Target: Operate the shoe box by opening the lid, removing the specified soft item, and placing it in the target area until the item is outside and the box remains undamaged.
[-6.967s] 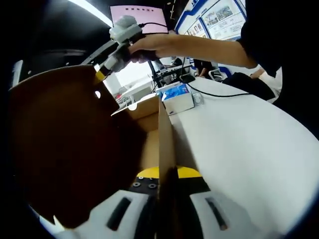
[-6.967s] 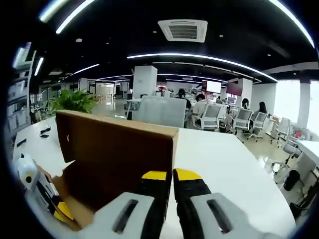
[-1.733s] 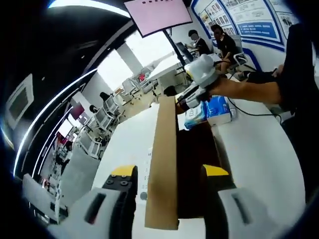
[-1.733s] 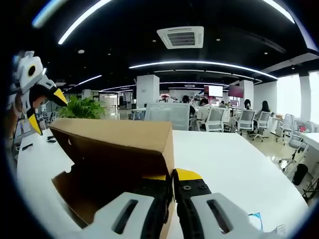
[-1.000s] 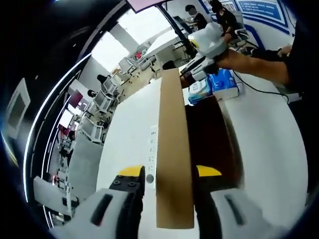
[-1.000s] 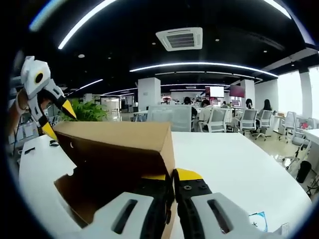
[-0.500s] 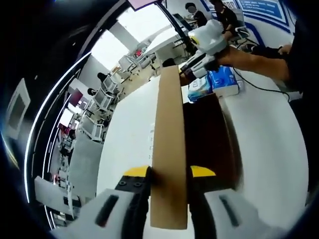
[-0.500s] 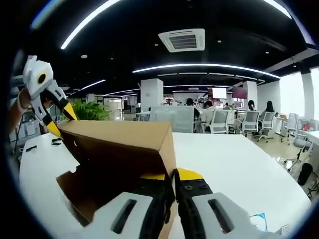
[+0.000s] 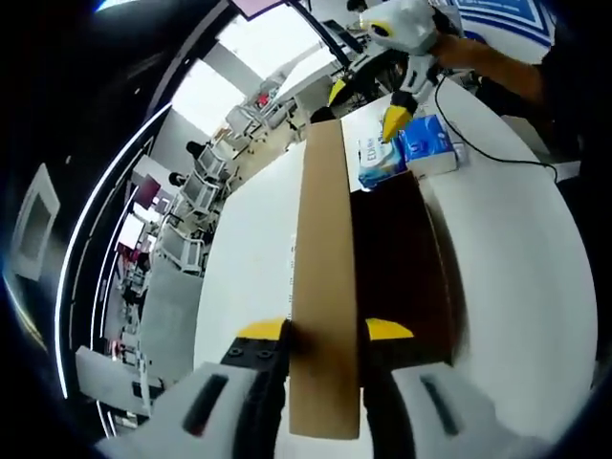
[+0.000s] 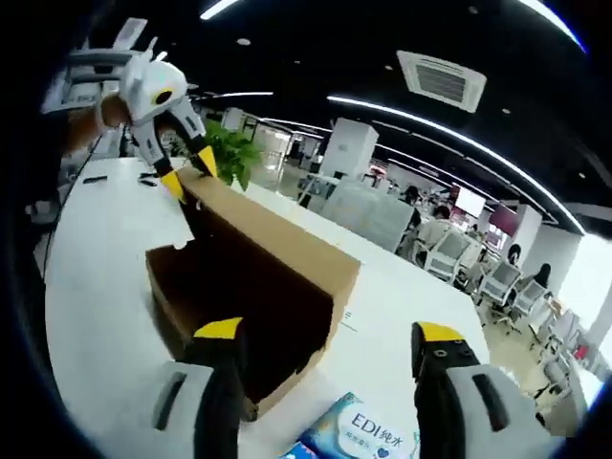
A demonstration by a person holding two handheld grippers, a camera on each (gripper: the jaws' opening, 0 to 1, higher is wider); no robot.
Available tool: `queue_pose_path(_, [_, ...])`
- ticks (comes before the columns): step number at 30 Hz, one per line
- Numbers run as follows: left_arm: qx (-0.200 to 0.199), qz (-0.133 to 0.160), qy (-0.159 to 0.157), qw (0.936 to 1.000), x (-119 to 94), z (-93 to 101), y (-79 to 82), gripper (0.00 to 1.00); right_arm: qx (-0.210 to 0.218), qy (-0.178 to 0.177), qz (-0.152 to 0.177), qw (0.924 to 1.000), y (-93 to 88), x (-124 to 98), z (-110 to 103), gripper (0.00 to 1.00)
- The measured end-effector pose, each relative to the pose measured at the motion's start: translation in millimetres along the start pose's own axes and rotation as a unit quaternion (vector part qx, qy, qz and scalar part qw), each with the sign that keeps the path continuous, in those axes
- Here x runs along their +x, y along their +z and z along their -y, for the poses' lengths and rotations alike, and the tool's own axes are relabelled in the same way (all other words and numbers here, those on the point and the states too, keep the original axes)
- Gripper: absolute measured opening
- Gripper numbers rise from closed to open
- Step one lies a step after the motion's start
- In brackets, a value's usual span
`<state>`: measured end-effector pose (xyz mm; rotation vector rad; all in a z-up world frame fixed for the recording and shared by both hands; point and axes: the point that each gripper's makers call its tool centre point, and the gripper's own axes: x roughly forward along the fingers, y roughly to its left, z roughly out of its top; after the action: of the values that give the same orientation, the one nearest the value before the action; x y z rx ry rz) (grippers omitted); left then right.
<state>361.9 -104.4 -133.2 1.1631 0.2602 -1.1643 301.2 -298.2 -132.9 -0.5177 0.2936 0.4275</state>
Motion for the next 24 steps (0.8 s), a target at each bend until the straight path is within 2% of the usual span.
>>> queue_pose_path(2, [0.000,0.001,0.001,1.0000,0,0.0,0.1,0.29,-0.057,0.016,-0.008,0.9982,13.5,-5,-7,0.69])
queue_pose_path(4, [0.000,0.002,0.001,1.0000,0,0.1,-0.2,0.29,-0.121,0.032,-0.029,0.9918,25.8,-5,-15,0.71])
queue_pose_path(6, [0.001,0.003,0.001,1.0000,0,1.0,-0.9,0.29,-0.190,0.061,-0.046,0.9789,38.9,2,-27,0.71])
queue_pose_path(9, [0.001,0.004,0.002,1.0000,0,1.6,-0.8,0.29,-0.214,0.116,-0.047,0.9688,51.0,13,-47,0.71])
queue_pose_path(11, [0.003,0.004,0.002,1.0000,0,2.7,-1.0,0.29,-0.257,0.126,-0.069,0.9557,53.6,22,-47,0.70])
queue_pose_path(12, [0.004,0.003,0.004,1.0000,1,2.8,-1.3,0.29,-0.286,0.130,-0.078,0.9461,54.7,28,-45,0.69])
queue_pose_path(17, [0.008,0.003,0.005,0.9999,1,4.1,-1.4,0.29,-0.311,0.140,-0.109,0.9337,54.1,50,-39,0.57])
queue_pose_path(19, [0.009,0.004,0.005,0.9999,1,4.5,-1.5,0.29,-0.330,0.139,-0.117,0.9261,53.7,58,-37,0.51])
queue_pose_path(23, [0.010,0.005,0.005,0.9999,1,3.1,-3.4,0.29,-0.336,0.142,-0.127,0.9224,52.3,66,-40,0.48])
queue_pose_path(24, [0.010,0.006,0.005,0.9999,2,2.5,-3.5,0.29,-0.344,0.142,-0.131,0.9190,51.2,68,-40,0.48])
